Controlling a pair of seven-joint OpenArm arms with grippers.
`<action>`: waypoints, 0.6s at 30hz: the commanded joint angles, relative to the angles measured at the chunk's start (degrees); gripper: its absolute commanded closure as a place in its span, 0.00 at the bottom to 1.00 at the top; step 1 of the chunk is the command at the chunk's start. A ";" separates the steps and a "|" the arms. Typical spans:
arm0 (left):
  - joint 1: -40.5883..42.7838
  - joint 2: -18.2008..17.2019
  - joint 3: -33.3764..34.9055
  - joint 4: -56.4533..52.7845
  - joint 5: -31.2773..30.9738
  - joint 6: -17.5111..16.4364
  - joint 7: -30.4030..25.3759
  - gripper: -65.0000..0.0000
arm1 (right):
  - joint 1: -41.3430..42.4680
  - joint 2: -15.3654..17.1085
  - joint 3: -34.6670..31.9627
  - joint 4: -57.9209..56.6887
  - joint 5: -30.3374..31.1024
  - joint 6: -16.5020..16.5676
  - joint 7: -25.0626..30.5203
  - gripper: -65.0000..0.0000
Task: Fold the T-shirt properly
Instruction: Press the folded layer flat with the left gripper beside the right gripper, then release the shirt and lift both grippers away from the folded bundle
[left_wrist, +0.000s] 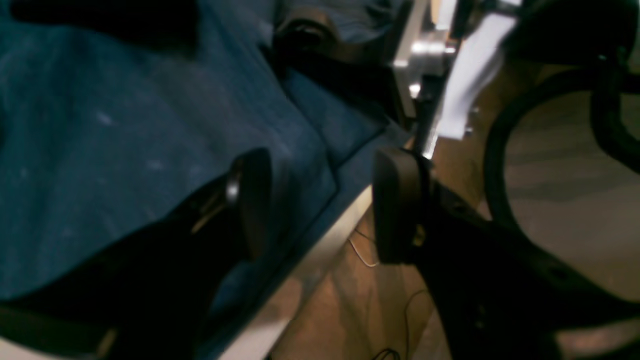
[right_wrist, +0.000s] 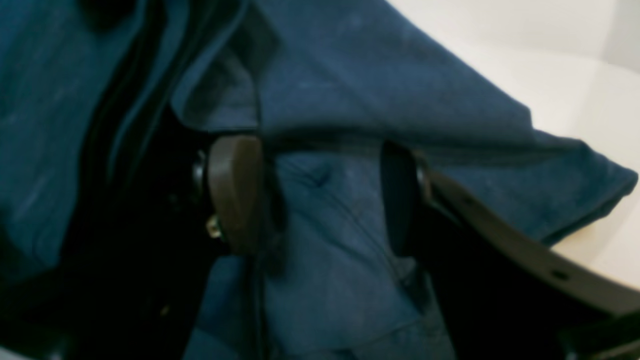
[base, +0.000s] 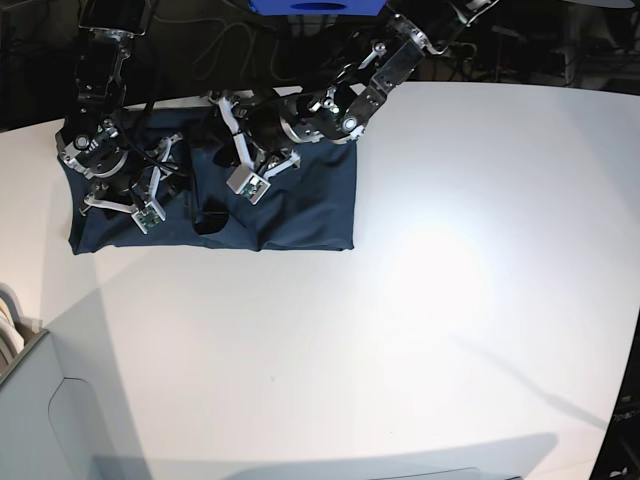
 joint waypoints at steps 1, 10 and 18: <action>-0.39 0.26 0.20 2.61 -1.38 -1.26 -1.06 0.52 | 0.80 0.36 0.31 1.16 1.00 0.69 1.46 0.45; 1.46 -4.31 -12.28 9.56 -1.90 -0.99 -1.15 0.52 | 2.21 -0.43 6.46 6.35 1.00 0.69 1.20 0.45; 3.74 -3.79 -32.33 5.60 -1.99 -1.34 -1.15 0.52 | -0.25 -4.65 4.53 16.55 1.08 0.69 1.20 0.46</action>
